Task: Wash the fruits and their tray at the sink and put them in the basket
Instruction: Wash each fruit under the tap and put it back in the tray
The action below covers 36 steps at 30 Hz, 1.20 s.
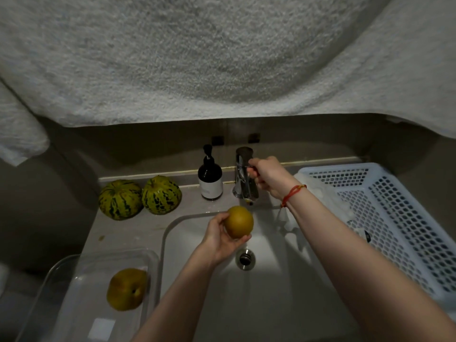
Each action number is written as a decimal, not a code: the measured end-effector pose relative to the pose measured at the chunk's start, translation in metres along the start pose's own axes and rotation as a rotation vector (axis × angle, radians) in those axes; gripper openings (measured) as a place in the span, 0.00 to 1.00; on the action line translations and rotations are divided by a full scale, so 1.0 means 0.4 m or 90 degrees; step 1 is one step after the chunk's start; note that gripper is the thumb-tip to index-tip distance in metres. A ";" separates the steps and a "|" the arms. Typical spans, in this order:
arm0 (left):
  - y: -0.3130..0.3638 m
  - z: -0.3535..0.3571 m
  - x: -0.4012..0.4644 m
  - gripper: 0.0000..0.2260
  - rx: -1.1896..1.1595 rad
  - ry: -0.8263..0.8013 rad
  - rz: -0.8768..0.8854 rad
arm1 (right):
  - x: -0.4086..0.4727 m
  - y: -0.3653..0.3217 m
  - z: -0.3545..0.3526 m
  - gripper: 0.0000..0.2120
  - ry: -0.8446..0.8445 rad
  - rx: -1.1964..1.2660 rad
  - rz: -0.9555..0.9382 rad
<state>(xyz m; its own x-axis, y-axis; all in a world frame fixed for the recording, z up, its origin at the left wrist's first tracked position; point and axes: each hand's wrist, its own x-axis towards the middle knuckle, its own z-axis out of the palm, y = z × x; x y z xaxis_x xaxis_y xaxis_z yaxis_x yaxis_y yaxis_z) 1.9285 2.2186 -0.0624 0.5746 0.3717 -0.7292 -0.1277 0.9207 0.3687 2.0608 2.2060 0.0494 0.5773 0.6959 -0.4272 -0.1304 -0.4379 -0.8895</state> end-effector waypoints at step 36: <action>-0.042 0.045 0.055 0.22 0.011 0.043 -0.002 | 0.004 0.205 -0.054 0.13 0.145 -0.073 -0.043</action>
<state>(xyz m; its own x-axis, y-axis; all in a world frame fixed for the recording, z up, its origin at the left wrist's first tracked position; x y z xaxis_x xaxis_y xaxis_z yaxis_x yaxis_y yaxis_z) 1.9577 2.2091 -0.0742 0.5192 0.3760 -0.7675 -0.1120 0.9202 0.3751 2.0684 2.1589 -0.0208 0.7502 0.5850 -0.3083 -0.0011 -0.4652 -0.8852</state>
